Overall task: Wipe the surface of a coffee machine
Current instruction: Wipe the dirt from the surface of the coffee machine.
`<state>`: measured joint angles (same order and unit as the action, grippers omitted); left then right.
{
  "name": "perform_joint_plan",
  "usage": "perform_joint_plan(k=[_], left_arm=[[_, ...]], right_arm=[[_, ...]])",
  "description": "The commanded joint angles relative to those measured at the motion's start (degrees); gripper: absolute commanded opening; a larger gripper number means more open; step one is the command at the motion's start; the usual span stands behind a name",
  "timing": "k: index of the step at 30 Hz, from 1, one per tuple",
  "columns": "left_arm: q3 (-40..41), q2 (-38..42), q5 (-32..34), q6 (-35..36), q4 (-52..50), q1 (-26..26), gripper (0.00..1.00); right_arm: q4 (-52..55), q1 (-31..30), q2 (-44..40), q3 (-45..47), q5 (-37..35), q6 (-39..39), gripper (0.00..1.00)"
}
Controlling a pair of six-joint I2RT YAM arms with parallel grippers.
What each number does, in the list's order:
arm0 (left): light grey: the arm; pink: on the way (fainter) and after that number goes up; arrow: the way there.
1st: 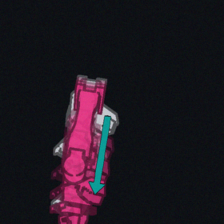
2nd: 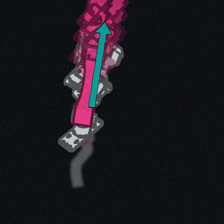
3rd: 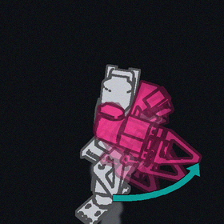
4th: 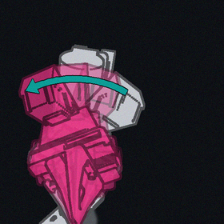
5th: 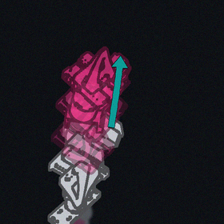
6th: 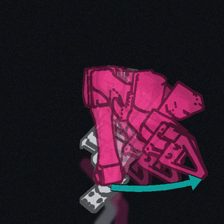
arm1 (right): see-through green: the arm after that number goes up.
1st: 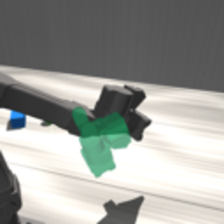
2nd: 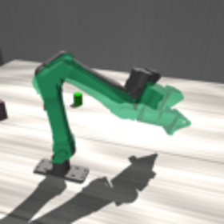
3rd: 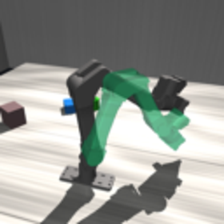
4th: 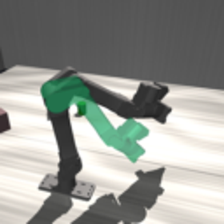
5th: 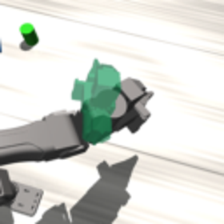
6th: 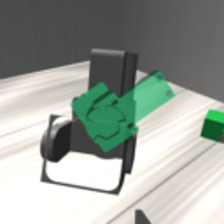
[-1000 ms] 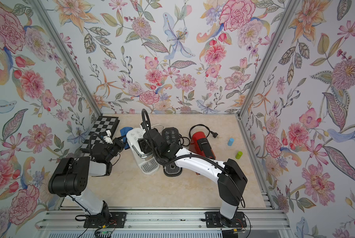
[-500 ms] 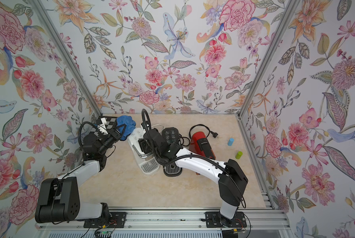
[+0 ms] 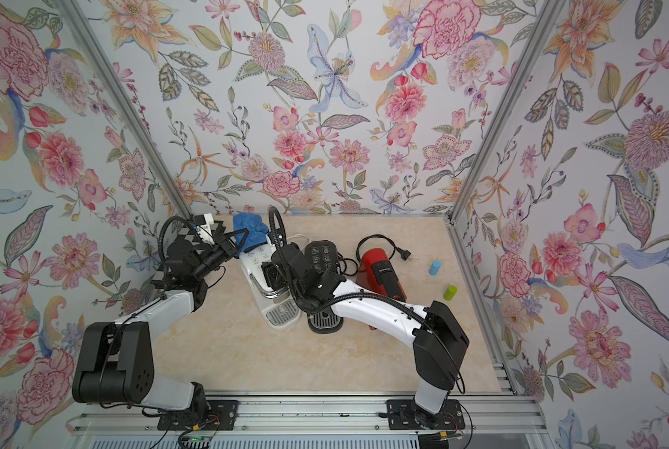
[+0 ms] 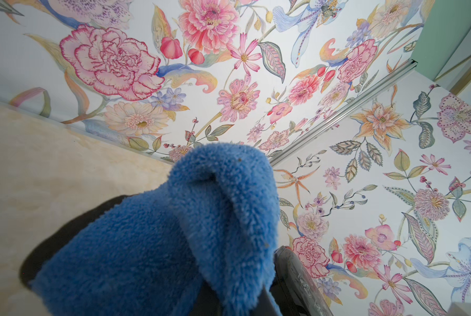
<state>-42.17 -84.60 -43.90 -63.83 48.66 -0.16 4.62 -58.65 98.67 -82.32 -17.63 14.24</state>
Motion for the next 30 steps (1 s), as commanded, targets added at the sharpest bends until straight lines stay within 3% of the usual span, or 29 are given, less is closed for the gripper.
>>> perform_joint_plan(k=[1, 8, 12, 16, 21, 24, 30], left_arm=[[5.52, 0.33, 1.86, 0.32, 2.64, 1.77, 0.00], [14.79, -0.72, 3.00, 1.06, 7.54, 4.29, 0.00], [19.87, 1.19, 5.60, 2.51, 7.20, 4.38, 0.00], [22.19, 10.86, 13.20, 8.59, -5.94, 4.38, 0.00], [23.41, 27.10, 22.11, 16.07, -23.90, 3.95, 0.00], [21.79, 31.44, 23.05, 20.03, -31.62, 4.03, 0.00], [20.90, 36.79, 17.90, 17.74, -31.21, 2.15, 0.00]], right_arm=[[9.12, -0.05, 0.65, 3.17, -1.27, -0.82, 0.67], [8.90, 0.09, 0.13, 4.24, -1.27, -0.54, 0.68], [8.91, 0.81, -1.02, 4.70, 1.36, -0.62, 0.76], [9.32, 3.71, -3.26, 6.37, 10.32, 2.82, 0.80], [9.45, 2.82, -4.89, 7.61, 14.58, 2.85, 0.82], [9.44, 2.67, -4.14, 7.42, 14.62, 2.89, 0.82], [9.44, 2.50, -2.20, 6.33, 15.96, 3.42, 0.82]])
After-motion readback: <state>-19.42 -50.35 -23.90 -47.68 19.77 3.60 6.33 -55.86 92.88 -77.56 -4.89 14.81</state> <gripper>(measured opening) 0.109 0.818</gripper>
